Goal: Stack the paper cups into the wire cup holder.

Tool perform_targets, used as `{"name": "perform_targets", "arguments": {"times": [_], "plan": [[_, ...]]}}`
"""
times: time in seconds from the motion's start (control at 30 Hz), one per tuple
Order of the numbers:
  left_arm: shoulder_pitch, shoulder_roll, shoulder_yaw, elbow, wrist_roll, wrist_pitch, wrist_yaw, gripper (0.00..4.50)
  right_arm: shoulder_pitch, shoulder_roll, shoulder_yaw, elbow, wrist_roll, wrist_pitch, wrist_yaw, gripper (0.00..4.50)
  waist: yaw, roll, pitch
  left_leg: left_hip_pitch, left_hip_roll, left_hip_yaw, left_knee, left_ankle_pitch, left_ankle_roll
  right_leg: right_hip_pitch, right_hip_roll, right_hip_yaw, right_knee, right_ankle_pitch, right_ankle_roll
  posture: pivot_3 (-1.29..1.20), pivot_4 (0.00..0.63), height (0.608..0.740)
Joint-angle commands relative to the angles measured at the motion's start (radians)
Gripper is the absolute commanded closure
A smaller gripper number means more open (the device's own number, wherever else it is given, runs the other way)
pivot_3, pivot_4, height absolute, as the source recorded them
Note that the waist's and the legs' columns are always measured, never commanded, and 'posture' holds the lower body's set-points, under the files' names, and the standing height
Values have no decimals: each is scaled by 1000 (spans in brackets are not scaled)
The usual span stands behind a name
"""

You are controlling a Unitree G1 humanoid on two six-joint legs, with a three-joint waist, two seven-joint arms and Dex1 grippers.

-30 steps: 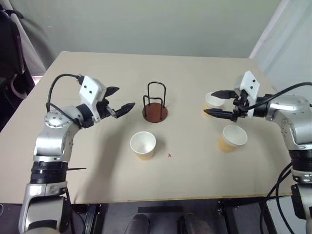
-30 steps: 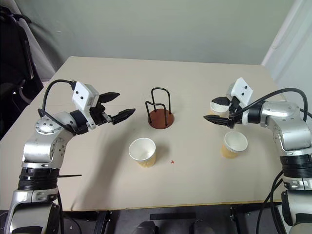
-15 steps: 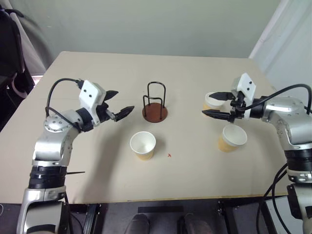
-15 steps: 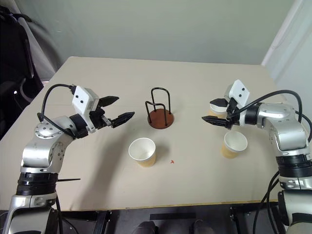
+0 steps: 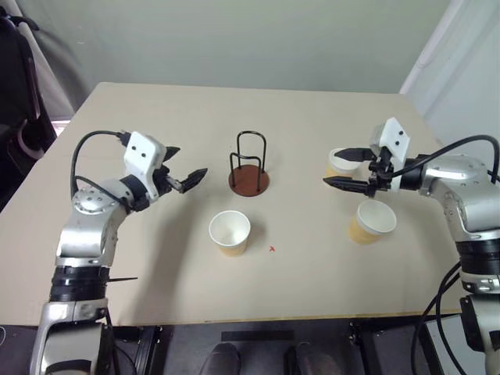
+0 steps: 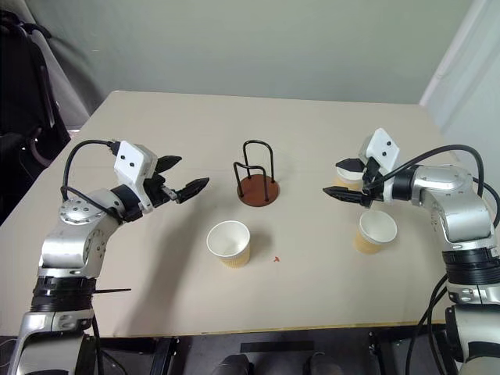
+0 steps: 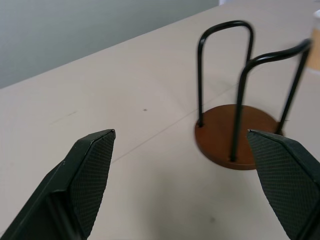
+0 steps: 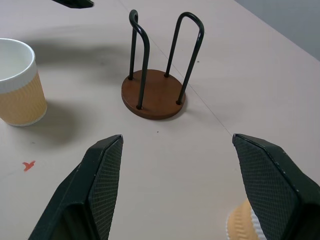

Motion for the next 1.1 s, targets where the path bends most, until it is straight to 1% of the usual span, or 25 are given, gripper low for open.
{"name": "perform_targets", "arguments": {"times": [0.03, 0.4, 0.63, 0.8, 1.1], "plan": [[-48, -22, -13, 36, 30, -48, 18, 0, 5, -14, -15, -53, 5, 4, -13, 997, 0, 0, 0, 0, 0, 0, 0, 0, 0, 0, 0, 0, 0, 0, 0, 0, 150, 740], [-130, -79, -77, 141, 68, -109, -28, 0, 18, -24, -26, -76, 5, 15, -33, 997, 0, 0, 0, 0, 0, 0, 0, 0, 0, 0, 0, 0, 0, 0, 0, 0, 150, 740], [-204, -123, -96, 251, 95, -166, -40, 0, 31, -30, -34, -86, 9, 17, -47, 997, 1, 0, 0, 0, 0, 0, 0, 0, 0, 0, 0, 0, 0, 0, 0, 0, 150, 740], [-223, -160, -117, 290, 101, -183, -63, 0, 36, -32, -34, -95, 11, 21, -54, 997, 2, 0, 0, 0, 0, 0, 0, 0, 0, 0, 0, 0, -1, 0, 1, 0, 150, 740], [-248, -190, -134, 357, 113, -201, -80, 0, 46, -33, -39, -103, 12, 23, -66, 997, 2, 0, 0, 0, 0, 0, 1, 0, 0, 0, 0, 0, -1, 1, 2, 0, 150, 740]]}}
